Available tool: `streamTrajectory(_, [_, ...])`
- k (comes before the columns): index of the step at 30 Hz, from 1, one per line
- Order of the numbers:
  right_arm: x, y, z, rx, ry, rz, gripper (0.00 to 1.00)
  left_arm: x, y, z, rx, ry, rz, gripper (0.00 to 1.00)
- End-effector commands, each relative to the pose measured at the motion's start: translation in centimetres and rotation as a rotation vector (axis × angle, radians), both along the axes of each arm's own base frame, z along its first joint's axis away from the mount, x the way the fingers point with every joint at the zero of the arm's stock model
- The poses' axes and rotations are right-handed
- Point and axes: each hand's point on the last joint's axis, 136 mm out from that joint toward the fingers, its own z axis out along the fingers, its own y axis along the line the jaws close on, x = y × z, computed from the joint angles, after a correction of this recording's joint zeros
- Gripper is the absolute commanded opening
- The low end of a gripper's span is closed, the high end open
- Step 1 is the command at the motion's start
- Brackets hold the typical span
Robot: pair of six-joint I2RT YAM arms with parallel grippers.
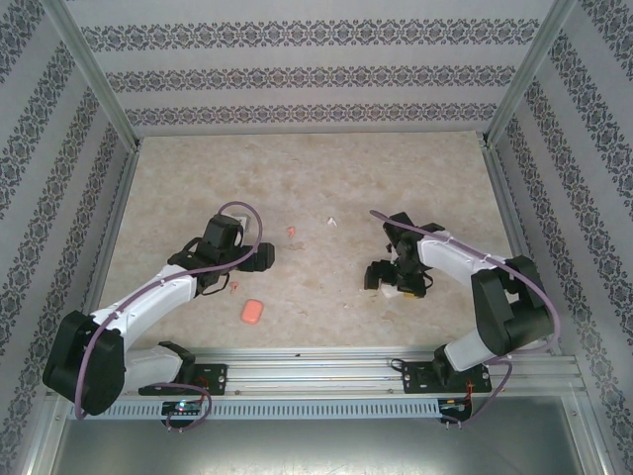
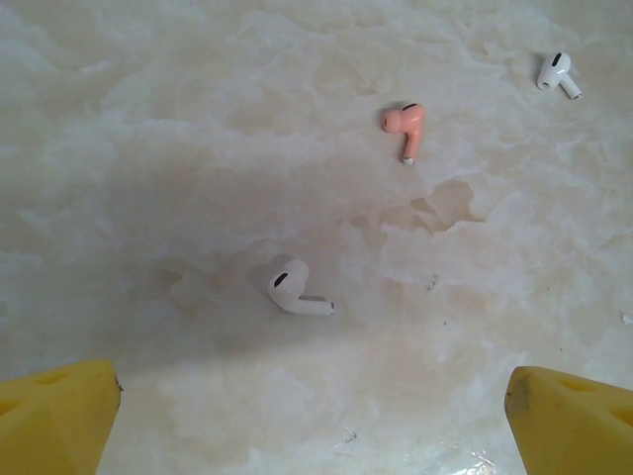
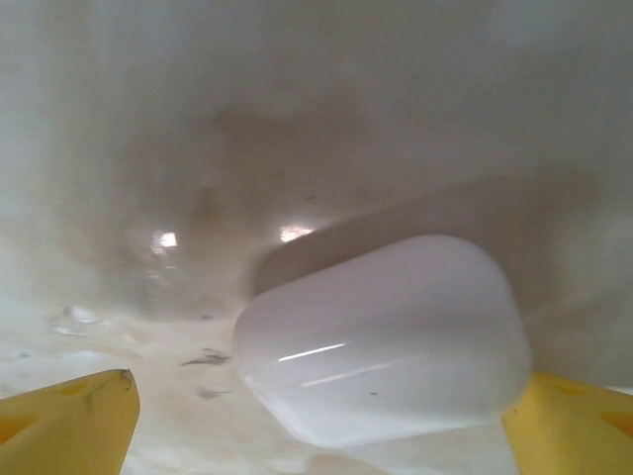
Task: Insert the wireless bluetooth earbuds into the charging case
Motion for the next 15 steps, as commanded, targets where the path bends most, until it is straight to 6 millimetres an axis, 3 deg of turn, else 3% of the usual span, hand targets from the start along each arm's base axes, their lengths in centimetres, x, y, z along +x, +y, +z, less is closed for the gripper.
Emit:
streamTrajectory(1, [-0.1, 3.6, 0.1, 0.128, 0.027, -0.067, 0.93, 0.2, -0.2, 0.3, 0.002, -0.026, 0.005, 1.0])
streamTrajectory(5, [0.3, 6.6, 0.5, 0.183, 0.02, -0.067, 0.93, 0.1, -0.9, 0.2, -0.015, -0.029, -0.029, 1.0])
streamTrajectory(8, [0.6, 7.3, 0.9, 0.175, 0.019, -0.052, 0.93, -0.2, -3.2, 0.8, -0.023, -0.082, -0.165, 1.0])
streamTrajectory(15, [1.5, 4.6, 4.2, 0.159, -0.041, -0.067, 0.94, -3.4, -10.9, 2.9, 0.058, -0.309, -0.683, 1.0])
